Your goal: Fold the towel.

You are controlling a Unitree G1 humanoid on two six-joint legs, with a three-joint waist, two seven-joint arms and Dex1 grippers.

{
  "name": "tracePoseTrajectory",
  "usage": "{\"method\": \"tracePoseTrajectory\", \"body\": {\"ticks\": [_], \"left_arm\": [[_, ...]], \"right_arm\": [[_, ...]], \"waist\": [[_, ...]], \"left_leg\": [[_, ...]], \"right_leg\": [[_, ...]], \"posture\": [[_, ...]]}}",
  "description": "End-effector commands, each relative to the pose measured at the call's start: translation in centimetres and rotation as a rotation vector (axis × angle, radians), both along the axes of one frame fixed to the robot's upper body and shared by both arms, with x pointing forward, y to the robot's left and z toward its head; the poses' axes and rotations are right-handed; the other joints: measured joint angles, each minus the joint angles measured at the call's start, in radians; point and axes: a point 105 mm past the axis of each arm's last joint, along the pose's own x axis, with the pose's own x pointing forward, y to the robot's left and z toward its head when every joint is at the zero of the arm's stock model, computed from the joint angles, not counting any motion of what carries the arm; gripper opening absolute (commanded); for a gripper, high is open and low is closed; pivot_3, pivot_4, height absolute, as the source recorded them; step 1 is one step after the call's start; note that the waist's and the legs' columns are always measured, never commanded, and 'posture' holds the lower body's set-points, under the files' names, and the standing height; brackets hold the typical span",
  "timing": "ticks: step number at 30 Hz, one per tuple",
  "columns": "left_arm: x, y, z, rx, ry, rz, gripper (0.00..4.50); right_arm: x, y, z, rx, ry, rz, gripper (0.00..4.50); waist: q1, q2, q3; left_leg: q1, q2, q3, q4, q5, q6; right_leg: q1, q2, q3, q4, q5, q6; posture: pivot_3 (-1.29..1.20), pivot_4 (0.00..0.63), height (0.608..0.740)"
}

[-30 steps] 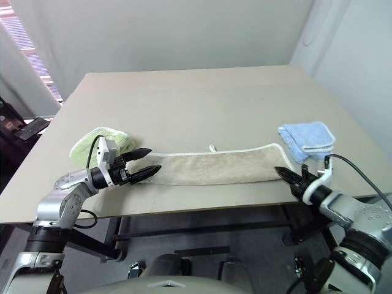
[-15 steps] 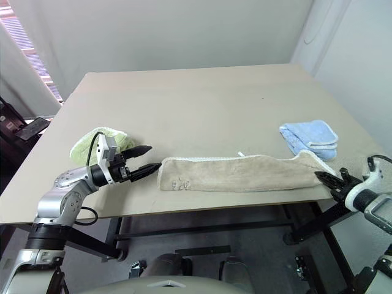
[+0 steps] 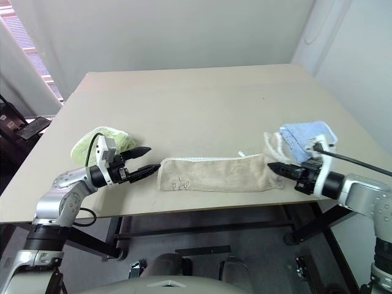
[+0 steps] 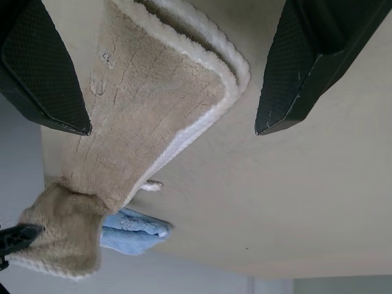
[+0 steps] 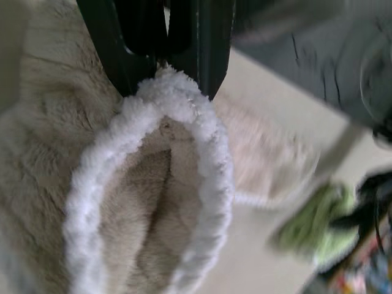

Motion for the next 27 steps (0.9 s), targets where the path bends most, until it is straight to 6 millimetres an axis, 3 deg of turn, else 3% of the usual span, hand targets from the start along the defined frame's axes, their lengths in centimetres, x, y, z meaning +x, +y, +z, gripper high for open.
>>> {"method": "tracePoseTrajectory", "body": {"ticks": [1, 8, 12, 19, 22, 27], "left_arm": [[0.0, -0.1, 0.9, 0.01, -0.044, -0.011, 4.5], [0.0, -0.2, 0.7, 0.016, -0.044, -0.009, 4.5], [-0.2, -0.2, 0.6, 0.015, -0.042, -0.011, 4.5], [-0.1, 0.2, 0.4, 0.019, -0.039, 0.006, 4.5], [-0.2, 0.1, 0.4, 0.015, -0.039, 0.002, 4.5], [-0.2, 0.4, 0.8, 0.002, -0.038, -0.007, 4.5]], "right_arm": [[0.7, 1.8, 0.3, -0.043, -0.045, 0.08, 0.04], [1.9, 3.3, -1.4, -0.083, 0.0, 0.126, 0.04], [1.8, 4.2, -3.6, -0.116, 0.064, 0.159, 0.04], [2.3, 4.3, -4.2, -0.113, 0.065, 0.158, 0.04], [2.6, 4.4, -4.0, -0.097, 0.047, 0.163, 0.74], [2.1, 4.5, -2.9, -0.063, 0.02, 0.199, 2.53]], "waist": [[0.001, 0.0, 0.0], [0.004, 0.0, 0.0], [0.002, -0.001, 0.0], [0.003, -0.001, 0.0], [0.002, -0.001, 0.0], [0.002, -0.001, 0.0]], "left_leg": [[0.0, 0.0, 0.0, 0.0, 0.0, 0.0], [-0.002, 0.0, 0.0, 0.0, 0.0, 0.0], [-0.003, 0.0, 0.0, 0.0, 0.0, 0.0], [-0.003, 0.0, 0.0, 0.0, 0.0, 0.0], [-0.003, 0.0, 0.0, 0.0, 0.0, 0.0], [-0.003, 0.0, 0.0, 0.0, 0.0, 0.0]], "right_leg": [[0.0, 0.0, 0.0, 0.0, 0.0, 0.0], [-0.002, 0.0, 0.0, 0.0, 0.0, 0.0], [-0.003, 0.0, 0.0, 0.0, 0.0, 0.0], [-0.003, 0.0, 0.0, 0.0, 0.0, 0.0], [-0.003, 0.0, 0.0, 0.0, 0.0, 0.0], [-0.003, 0.0, 0.0, 0.0, 0.0, 0.0]], "posture": [[0.0, 0.0, 0.736], [0.0, 0.0, 0.736], [0.0, 0.0, 0.736], [0.0, 0.0, 0.736], [0.0, 0.0, 0.736], [0.0, 0.0, 0.736]]}}
